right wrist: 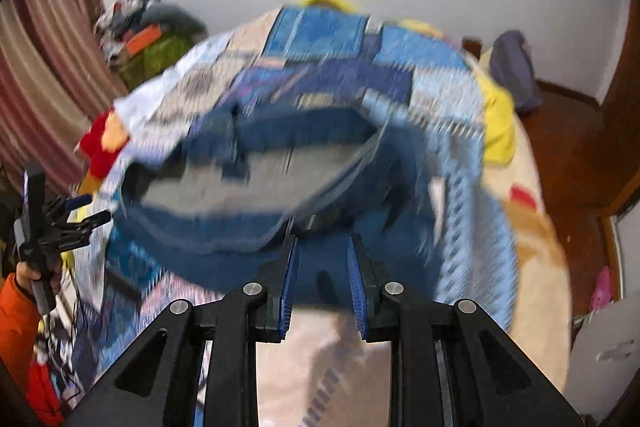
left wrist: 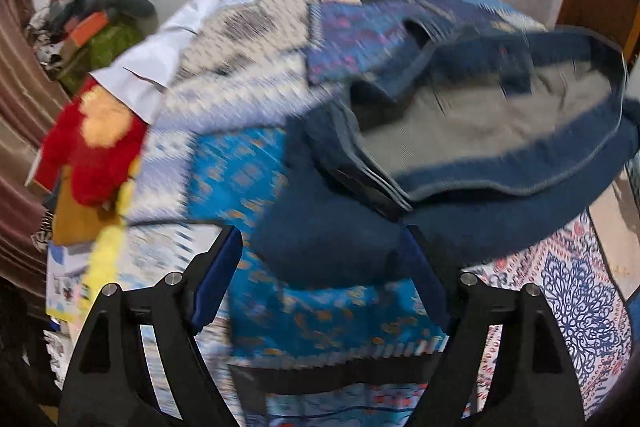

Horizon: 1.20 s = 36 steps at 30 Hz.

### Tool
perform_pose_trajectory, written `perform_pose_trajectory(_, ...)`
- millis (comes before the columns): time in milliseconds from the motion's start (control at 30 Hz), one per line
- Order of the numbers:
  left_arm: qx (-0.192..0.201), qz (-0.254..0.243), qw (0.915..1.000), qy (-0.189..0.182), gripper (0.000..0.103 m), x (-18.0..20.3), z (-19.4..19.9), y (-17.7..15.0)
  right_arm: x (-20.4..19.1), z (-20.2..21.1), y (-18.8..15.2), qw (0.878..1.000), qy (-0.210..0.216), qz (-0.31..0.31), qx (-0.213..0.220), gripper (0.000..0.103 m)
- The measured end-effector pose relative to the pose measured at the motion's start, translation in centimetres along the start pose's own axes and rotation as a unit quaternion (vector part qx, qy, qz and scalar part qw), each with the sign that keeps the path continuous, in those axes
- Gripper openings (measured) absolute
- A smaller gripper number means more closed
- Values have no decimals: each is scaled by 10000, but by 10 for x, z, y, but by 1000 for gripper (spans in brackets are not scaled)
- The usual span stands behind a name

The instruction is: Fold large clothes

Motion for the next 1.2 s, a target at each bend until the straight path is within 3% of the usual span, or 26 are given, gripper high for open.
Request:
perform_pose_trajectory(67, -125, 11, 9999, -40, 81, 13, -14, 3, -6, -23, -5, 9994, 13, 69, -337, 21)
perform_pose_trajectory(167, -279, 73, 9996, 18, 81, 31, -34, 17, -14, -35, 4, 9989, -268, 276, -250, 21)
perform_pose_trajectory(300, -84, -119, 9997, 212, 81, 44, -40, 53, -24, -45, 32, 9989, -125, 375, -265, 21)
perform_pose_trajectory(433, 146, -216, 9969, 737, 81, 34, -45, 103, -27, -68, 75, 9975, -225, 599, -284, 21)
perform_pose_trajectory(500, 473, -43, 9928, 1096, 81, 15, -39, 132, -21, -64, 100, 9977, -455, 503, 50, 21)
perform_pose_trajectory(567, 616, 191, 9897, 1282, 81, -5, -39, 153, -5, -58, 128, 9937, -946, 286, 534, 21)
perform_pose_trajectory(667, 249, 436, 9870, 1527, 81, -33, -62, 174, 22, -65, 153, 9843, -1655, -56, 608, 21)
perform_pose_trajectory(733, 15, 548, 9837, 1713, 79, -50, -75, 174, 36, -71, 158, 9824, -1799, -145, 481, 21)
perform_pose_trajectory(833, -12, 689, 9878, 1398, 77, -69, -72, 156, 48, -53, 148, 9850, -1550, -265, 706, 21)
perform_pose_trajectory(967, 271, 671, 9920, 1035, 77, -71, -39, 133, 40, -7, 132, 9837, -1457, 60, 1056, 21)
perform_pose_trajectory(1067, 332, 354, 9961, 733, 77, -55, -17, 119, 21, 10, 118, 9846, -1371, 420, 996, 21)
perform_pose_trajectory(1200, 256, -105, 9993, 251, 80, -16, -9, 102, -4, 3, 97, 9887, -1088, 696, 760, 21)
Point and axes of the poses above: each gripper's, at about its wrist camera, not at the fingertips, and z roughly against the way its jaws point, x to its right, y to its top, the point moved 4 cm from there along -z, roughly the way its jaws point, and after that the axes turned 9 degrees about -x, right-handed, at the moved point
